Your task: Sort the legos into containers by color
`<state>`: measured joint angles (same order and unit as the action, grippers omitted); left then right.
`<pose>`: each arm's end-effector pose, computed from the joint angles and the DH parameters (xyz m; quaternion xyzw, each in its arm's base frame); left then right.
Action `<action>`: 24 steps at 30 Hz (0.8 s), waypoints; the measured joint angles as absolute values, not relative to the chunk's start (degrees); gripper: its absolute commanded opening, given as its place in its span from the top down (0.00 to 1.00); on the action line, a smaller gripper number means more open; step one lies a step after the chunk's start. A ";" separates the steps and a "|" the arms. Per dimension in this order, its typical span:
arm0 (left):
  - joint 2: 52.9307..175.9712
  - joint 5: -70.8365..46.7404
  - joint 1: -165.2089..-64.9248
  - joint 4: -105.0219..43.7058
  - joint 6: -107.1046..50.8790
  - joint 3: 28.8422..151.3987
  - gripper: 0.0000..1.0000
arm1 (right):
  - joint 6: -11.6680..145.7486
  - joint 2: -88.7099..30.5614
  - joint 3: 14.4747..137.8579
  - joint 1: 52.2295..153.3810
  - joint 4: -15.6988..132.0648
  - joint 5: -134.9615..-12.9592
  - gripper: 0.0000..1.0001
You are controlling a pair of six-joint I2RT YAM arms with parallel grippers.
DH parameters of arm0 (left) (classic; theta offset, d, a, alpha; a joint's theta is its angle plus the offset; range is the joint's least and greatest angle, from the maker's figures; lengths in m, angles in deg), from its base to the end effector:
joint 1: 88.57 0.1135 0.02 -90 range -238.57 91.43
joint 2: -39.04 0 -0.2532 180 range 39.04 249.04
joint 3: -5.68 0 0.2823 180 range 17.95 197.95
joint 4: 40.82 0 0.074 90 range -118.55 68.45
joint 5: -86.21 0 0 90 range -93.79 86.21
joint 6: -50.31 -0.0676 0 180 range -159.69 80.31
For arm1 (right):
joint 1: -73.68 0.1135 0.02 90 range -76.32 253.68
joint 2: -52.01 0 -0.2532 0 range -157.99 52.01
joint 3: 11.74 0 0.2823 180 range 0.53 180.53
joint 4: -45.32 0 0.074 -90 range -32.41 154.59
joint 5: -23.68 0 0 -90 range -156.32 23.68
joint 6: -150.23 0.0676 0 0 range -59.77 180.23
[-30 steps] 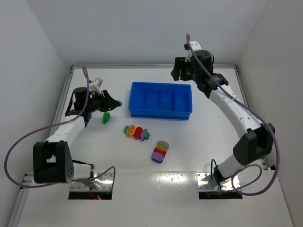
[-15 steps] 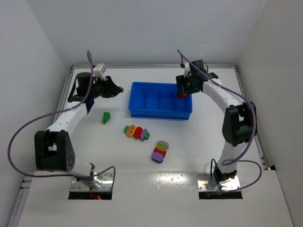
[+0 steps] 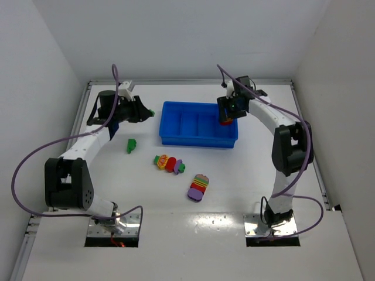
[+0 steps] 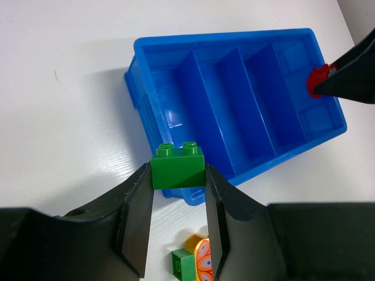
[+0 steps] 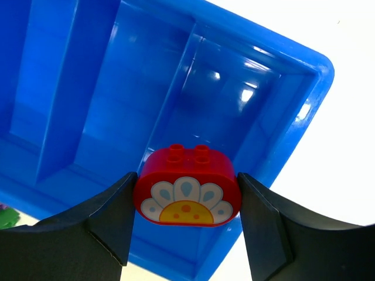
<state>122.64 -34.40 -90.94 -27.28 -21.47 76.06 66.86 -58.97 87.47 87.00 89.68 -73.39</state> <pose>0.3829 -0.0503 0.2410 0.0238 0.8326 -0.3115 0.4574 0.4512 0.1154 0.1752 -0.0736 0.9521 0.1085 0.2761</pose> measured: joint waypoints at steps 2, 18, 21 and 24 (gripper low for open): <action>122.72 -34.33 -91.03 -27.25 -21.65 76.21 0.77 | 66.53 -59.39 87.53 87.04 89.58 -73.08 0.80; 123.51 -33.79 -92.75 -26.88 -22.83 76.43 0.77 | 63.41 -60.68 87.56 88.22 89.01 -71.23 0.32; 123.82 -33.48 -93.41 -26.73 -23.18 77.00 0.77 | 63.06 -60.68 87.56 88.55 88.88 -70.57 0.30; 124.52 -33.35 -94.04 -26.29 -24.03 78.40 0.77 | 62.97 -60.68 87.56 88.73 88.39 -69.52 0.26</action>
